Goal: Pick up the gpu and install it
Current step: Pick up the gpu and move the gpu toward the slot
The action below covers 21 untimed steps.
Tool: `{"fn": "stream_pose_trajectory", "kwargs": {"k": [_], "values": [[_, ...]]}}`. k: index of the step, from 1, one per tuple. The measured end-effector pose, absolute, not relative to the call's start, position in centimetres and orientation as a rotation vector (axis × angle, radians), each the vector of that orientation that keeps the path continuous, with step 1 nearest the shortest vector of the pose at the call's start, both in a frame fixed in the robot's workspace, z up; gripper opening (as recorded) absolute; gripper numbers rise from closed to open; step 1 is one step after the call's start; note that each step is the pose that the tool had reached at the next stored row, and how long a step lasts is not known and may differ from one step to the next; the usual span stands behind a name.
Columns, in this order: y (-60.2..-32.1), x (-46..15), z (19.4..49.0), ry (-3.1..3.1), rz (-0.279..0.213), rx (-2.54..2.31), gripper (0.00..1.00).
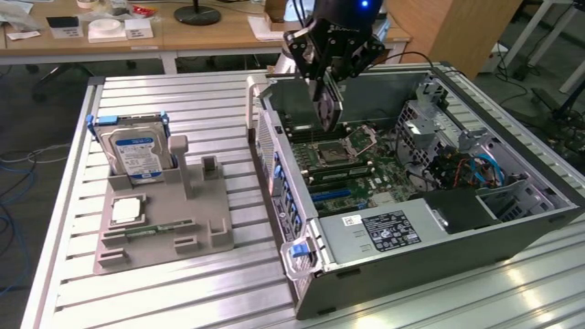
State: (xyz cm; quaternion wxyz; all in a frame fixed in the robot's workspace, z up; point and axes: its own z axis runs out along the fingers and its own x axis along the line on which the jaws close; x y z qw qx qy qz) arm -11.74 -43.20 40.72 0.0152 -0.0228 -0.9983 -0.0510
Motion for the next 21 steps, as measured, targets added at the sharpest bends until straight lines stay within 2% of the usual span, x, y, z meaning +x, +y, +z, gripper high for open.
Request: {"fn": "stream_pose_trajectory", "kwargs": {"k": [21], "values": [[-43.2,-7.8,40.6,-3.106,-0.159,-0.05,0.28]]}}
